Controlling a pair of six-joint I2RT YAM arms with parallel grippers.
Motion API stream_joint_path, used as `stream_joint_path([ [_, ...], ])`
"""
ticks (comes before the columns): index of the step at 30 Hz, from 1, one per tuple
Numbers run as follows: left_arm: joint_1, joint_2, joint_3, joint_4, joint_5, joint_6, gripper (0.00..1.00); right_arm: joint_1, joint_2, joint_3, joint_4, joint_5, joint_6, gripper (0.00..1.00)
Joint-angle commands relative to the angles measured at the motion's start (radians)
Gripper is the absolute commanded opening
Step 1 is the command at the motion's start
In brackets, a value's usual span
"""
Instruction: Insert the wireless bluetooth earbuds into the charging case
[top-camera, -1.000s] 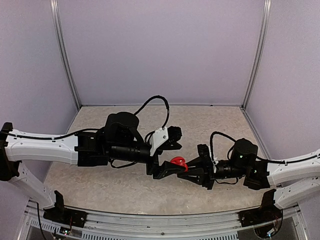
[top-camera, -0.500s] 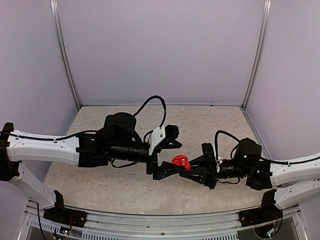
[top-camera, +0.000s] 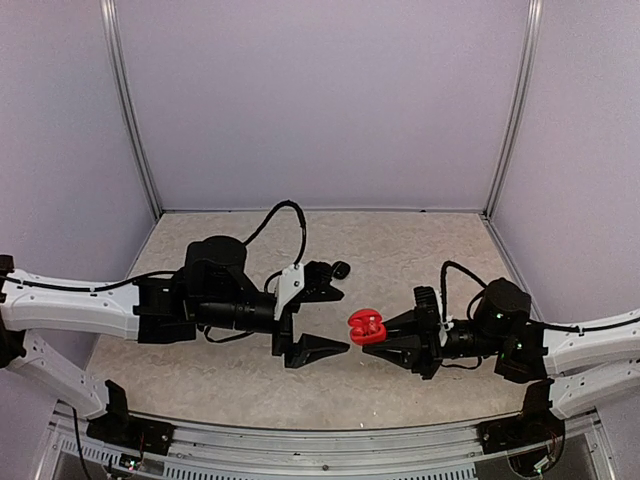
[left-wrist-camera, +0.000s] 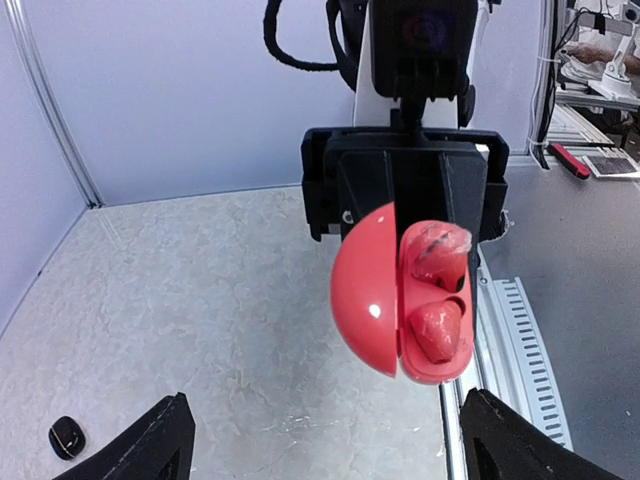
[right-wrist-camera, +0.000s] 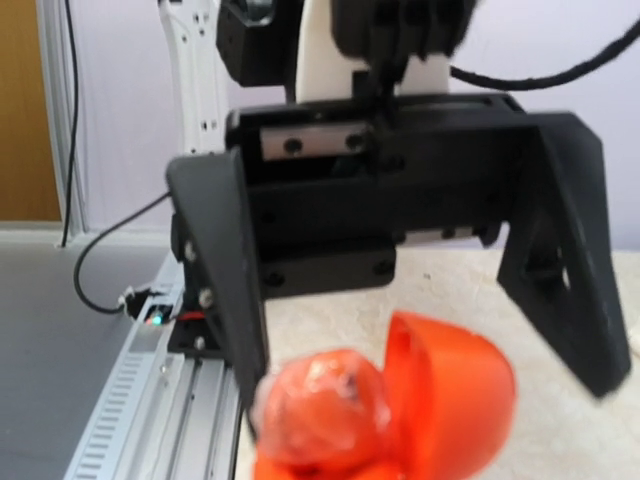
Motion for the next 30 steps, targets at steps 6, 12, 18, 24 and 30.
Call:
stream_joint_path([
  [6,-0.011,-0.064,0.053,-0.030,-0.036,0.042,0.90,0.012,-0.017,-0.011,0.060,0.009,0.030,0.00],
  [12,-0.080,-0.057,0.115,-0.049,-0.119,0.067,0.73,0.013,-0.006,0.006,0.015,0.069,0.030,0.00],
  [18,-0.088,-0.047,0.151,-0.063,-0.161,0.011,0.56,0.013,0.006,0.033,-0.058,0.197,0.020,0.00],
  [24,-0.061,-0.022,0.174,-0.100,-0.171,-0.085,0.41,0.013,0.000,0.044,-0.107,0.299,0.005,0.00],
  [30,-0.052,0.051,0.231,-0.155,-0.165,-0.131,0.36,0.012,0.018,0.058,-0.122,0.297,-0.011,0.00],
])
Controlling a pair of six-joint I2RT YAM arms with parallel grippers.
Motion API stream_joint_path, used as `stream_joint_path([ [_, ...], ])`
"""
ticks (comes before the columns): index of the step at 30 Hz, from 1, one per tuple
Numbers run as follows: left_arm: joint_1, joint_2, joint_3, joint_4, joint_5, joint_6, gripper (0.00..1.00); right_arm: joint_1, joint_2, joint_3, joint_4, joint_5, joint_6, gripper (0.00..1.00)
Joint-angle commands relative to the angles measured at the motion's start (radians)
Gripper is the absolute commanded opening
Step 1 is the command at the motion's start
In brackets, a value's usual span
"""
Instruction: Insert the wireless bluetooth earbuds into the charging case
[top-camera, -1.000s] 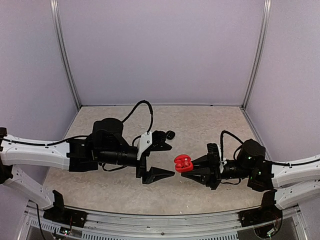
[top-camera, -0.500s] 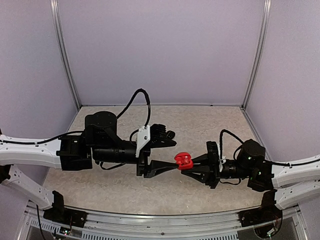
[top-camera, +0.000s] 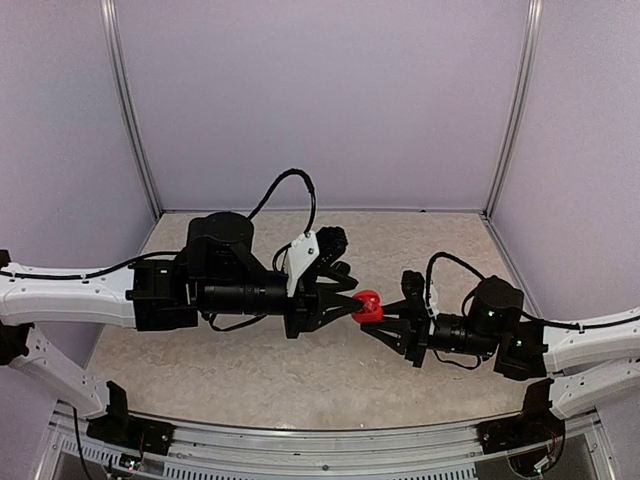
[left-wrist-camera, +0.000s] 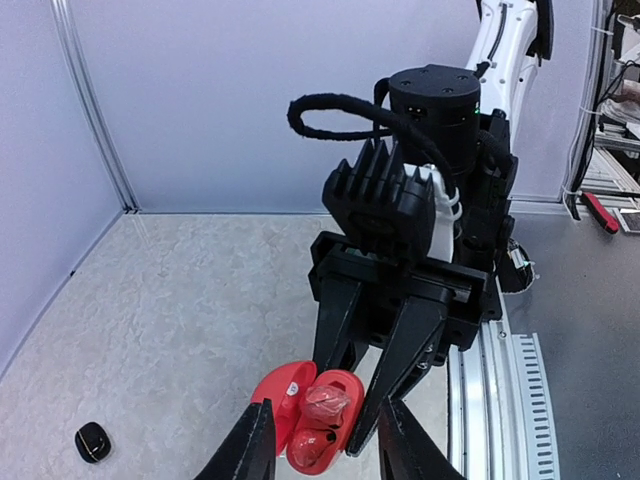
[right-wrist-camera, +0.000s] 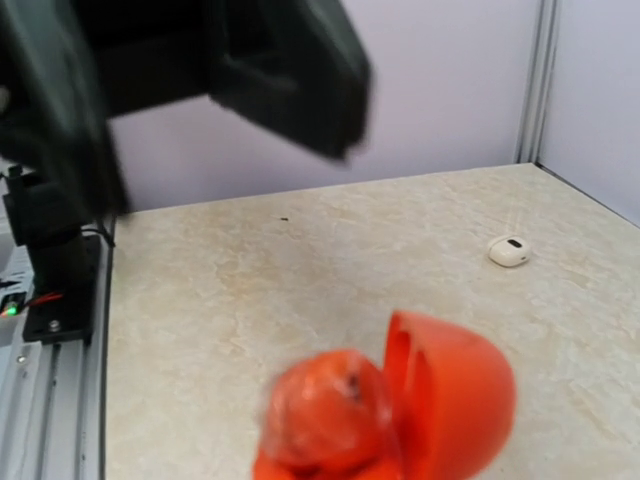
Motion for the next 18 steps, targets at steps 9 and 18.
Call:
stream_joint_path([
  [9,0.024,0.091,0.090,-0.071,0.000,-0.065,0.31,0.012,0.015,0.034,-0.015,0.017,-0.024,0.00],
  [18,0.037,0.112,0.082,-0.073,0.029,-0.056,0.26,0.012,0.020,0.038,-0.012,0.001,-0.027,0.00],
])
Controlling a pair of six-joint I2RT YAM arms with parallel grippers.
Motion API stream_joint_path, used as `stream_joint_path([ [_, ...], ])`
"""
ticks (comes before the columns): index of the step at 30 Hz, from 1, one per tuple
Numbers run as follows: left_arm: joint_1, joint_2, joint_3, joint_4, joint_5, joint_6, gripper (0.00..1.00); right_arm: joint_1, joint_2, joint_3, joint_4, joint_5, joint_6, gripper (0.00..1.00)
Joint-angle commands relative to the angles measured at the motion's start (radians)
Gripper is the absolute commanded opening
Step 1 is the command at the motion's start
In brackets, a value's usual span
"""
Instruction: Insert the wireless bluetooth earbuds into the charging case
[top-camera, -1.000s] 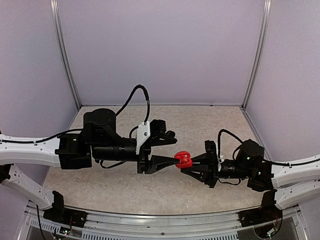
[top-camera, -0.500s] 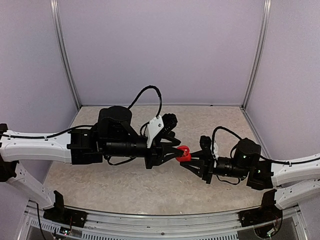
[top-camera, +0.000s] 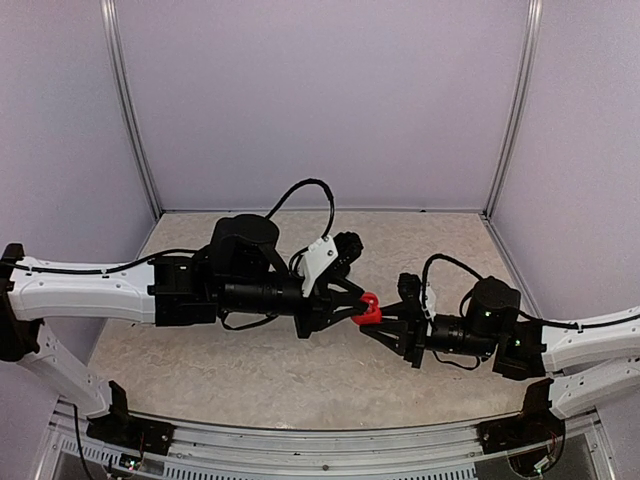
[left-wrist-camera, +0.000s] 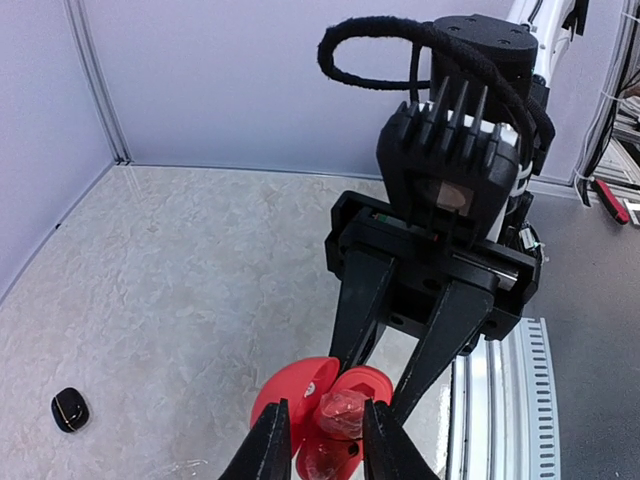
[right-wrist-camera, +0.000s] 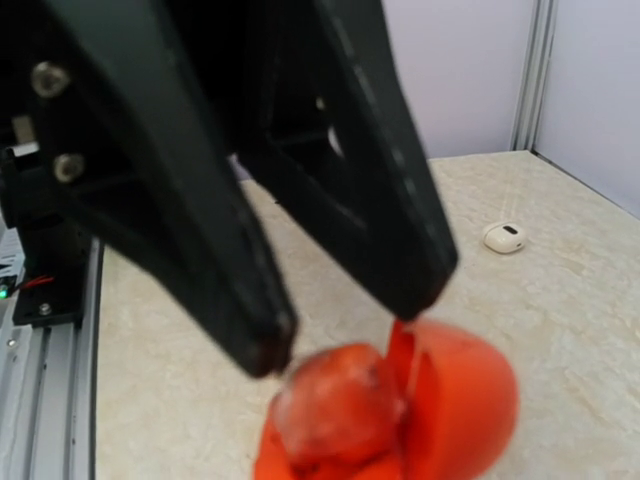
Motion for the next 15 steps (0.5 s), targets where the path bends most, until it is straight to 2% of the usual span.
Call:
stream_joint_path([
  [1,0.010,0.015,0.023,-0.006,0.032,0.002,0.25,0.012,0.008,0.034,0.004,-0.012,-0.008,0.00],
  [4,0.010,0.019,0.024,-0.016,0.064,0.026,0.20,0.011,0.010,0.035,0.007,-0.022,-0.009,0.00],
  [9,0.012,0.047,0.058,-0.130,0.115,0.112,0.15,0.012,0.007,0.032,0.014,-0.046,-0.009,0.00],
  [15,0.019,0.051,0.048,-0.130,0.193,0.130,0.14,0.012,-0.006,0.025,0.021,-0.044,-0.009,0.00],
])
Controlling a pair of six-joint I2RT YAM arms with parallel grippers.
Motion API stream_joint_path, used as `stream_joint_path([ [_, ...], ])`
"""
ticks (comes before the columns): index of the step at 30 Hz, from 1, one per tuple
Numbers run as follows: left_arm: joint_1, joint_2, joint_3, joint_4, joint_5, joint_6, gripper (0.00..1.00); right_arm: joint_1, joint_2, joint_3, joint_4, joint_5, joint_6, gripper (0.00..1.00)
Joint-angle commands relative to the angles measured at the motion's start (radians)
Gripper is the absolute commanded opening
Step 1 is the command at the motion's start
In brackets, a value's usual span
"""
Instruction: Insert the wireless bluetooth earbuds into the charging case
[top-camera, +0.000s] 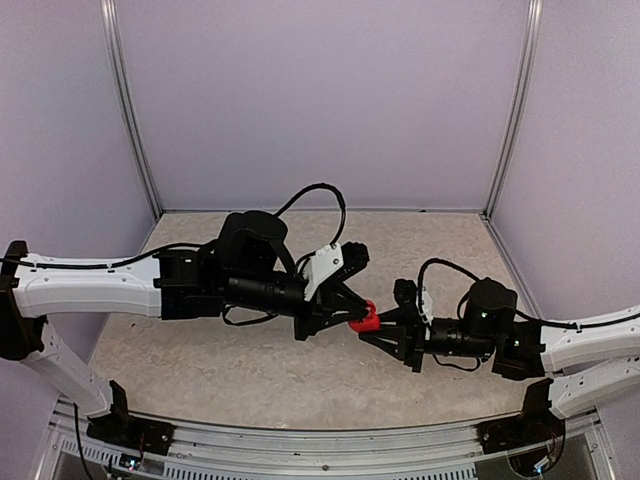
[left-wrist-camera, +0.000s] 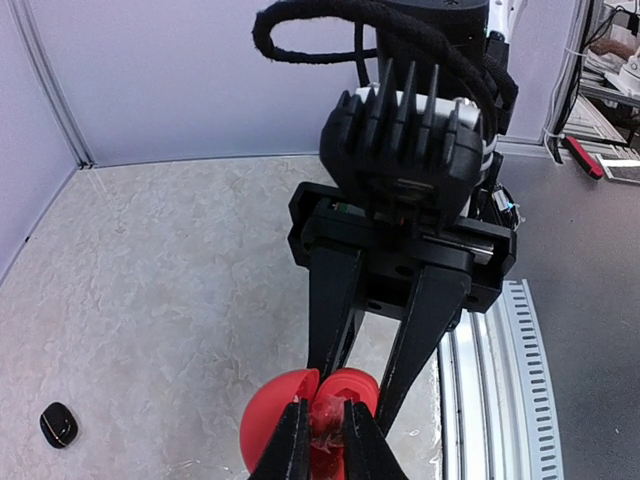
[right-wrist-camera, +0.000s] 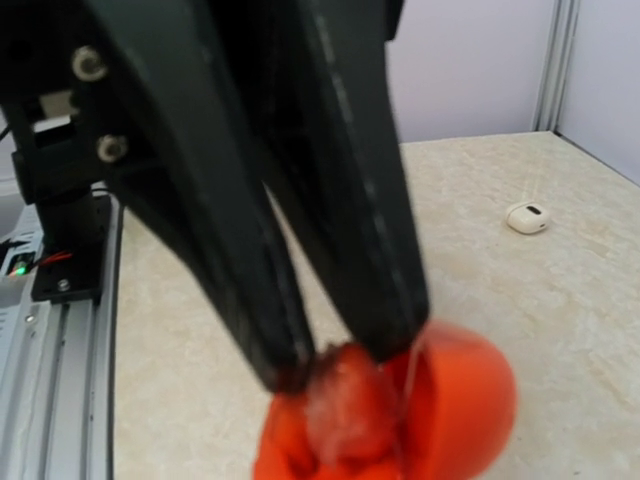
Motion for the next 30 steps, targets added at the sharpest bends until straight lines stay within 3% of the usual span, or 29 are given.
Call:
stream_joint_path([
  [1,0.002,0.017,0.004,-0.050,0.101,0.044,0.14,0.012,-0.015,0.025,0.048,-0.017,-0.009,0.00],
  [11,-0.002,-0.007,0.007,-0.160,0.226,0.219,0.10,0.012,-0.052,0.002,0.088,-0.199,-0.052,0.00],
  [18,-0.056,-0.021,0.008,-0.196,0.175,0.320,0.09,0.012,-0.041,0.000,0.111,-0.274,-0.036,0.00],
  [24,-0.064,-0.009,0.022,-0.179,0.114,0.277,0.18,0.012,-0.041,0.002,0.098,-0.236,-0.038,0.00],
  [30,-0.066,-0.101,-0.034,-0.063,0.018,0.223,0.27,0.012,-0.043,0.000,0.062,-0.092,-0.056,0.00],
])
